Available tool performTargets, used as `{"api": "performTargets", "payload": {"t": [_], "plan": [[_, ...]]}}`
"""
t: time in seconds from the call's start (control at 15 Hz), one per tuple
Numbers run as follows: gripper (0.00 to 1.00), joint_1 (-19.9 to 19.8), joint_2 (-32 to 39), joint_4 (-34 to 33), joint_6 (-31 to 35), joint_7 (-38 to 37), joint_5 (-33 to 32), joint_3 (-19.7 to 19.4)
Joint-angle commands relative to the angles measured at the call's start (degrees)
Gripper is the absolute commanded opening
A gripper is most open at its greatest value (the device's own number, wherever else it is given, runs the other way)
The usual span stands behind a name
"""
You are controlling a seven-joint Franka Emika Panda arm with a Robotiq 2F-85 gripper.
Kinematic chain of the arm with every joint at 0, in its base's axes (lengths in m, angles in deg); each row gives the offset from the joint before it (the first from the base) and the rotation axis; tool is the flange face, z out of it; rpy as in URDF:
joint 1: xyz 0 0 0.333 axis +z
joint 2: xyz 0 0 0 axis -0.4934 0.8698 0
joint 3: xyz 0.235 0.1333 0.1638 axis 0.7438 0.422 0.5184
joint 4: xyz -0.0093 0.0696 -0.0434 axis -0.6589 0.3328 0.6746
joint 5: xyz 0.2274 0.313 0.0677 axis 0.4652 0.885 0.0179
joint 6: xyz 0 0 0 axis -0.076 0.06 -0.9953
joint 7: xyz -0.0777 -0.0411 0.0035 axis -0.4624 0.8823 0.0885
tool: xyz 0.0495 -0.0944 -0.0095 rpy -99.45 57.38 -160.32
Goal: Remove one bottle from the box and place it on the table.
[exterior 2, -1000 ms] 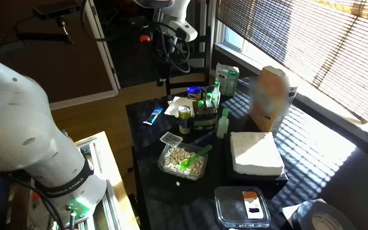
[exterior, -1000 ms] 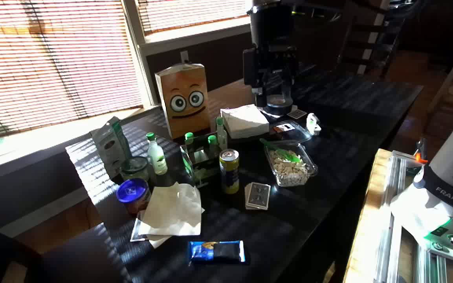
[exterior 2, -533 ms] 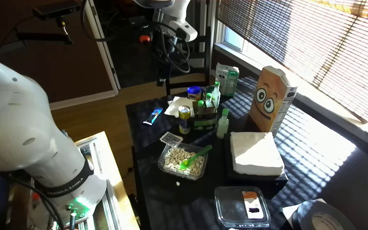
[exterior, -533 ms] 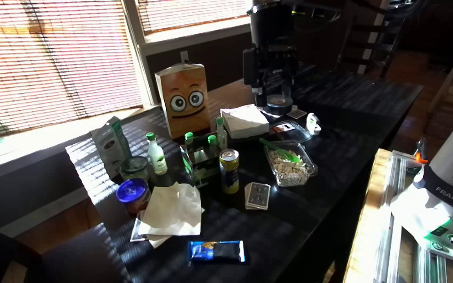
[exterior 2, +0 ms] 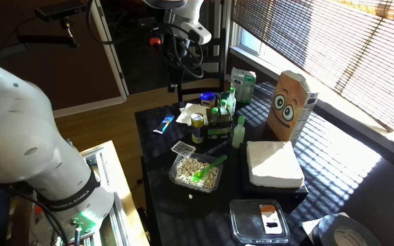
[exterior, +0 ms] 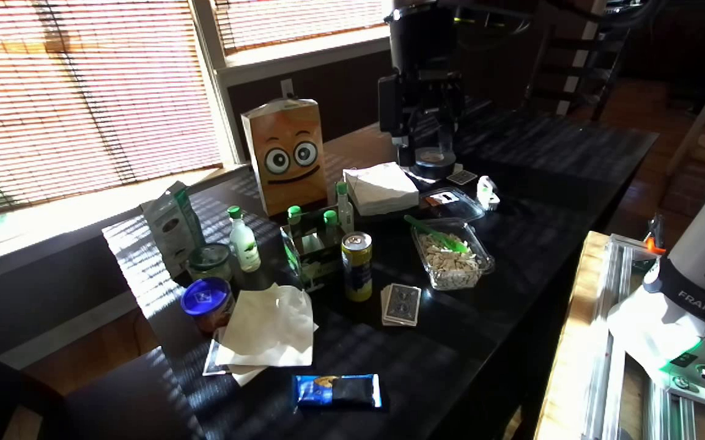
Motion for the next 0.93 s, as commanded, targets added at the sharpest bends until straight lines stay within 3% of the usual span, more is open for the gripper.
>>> {"api": "performTargets", "payload": {"t": [0.0,0.27,0.53,0.67,0.87], "plan": [[1.00,-0.51,1.16,-0.71,5.26,-2.26,-1.76,1.10],[1.00,-1.57,5.57,-2.96,17.04,-8.93,-9.04,3.71],[1.00,-2.03,14.85,-9.44,16.95,-18.00,-17.51,5.26],[1.00,-0.97,18.99,-12.32,15.95,-20.03,-17.00,4.44],[1.00,0.03,24.58,-14.18,22.54,-19.34,-12.39,2.73]]}}
